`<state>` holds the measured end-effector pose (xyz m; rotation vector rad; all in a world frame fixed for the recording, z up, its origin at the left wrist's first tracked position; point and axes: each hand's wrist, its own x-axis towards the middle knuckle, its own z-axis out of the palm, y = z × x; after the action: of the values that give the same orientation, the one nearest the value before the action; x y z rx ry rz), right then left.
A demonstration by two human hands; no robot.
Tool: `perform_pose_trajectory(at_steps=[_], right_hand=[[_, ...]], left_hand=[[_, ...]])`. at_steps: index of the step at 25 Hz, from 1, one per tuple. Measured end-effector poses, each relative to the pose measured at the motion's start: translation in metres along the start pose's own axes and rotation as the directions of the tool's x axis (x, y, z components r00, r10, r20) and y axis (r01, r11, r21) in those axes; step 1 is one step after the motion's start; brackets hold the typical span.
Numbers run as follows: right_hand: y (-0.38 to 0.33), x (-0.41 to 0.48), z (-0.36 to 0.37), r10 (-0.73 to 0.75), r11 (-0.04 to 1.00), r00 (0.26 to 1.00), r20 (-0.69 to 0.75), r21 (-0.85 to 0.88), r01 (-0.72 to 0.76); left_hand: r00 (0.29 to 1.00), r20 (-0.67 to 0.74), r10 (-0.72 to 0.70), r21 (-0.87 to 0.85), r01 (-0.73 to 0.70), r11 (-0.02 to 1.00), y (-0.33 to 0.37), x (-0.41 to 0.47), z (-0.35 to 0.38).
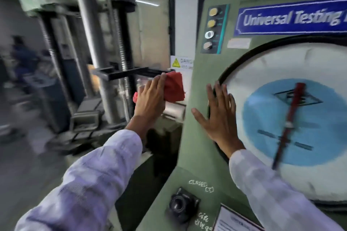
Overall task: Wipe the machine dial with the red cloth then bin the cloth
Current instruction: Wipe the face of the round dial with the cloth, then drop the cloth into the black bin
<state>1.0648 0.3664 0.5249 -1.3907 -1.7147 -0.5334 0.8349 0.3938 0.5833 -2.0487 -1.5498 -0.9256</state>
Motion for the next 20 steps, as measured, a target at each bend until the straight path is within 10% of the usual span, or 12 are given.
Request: perform_pose_trajectory(at_steps=[20], right_hand=[[-0.377, -0.156, 0.262, -0.488, 0.846, 0.725, 0.486, 0.466, 0.258]], left_hand=[[0.678, 0.137, -0.722, 0.422, 0.619, 0.662, -0.349, -0.382, -0.064]])
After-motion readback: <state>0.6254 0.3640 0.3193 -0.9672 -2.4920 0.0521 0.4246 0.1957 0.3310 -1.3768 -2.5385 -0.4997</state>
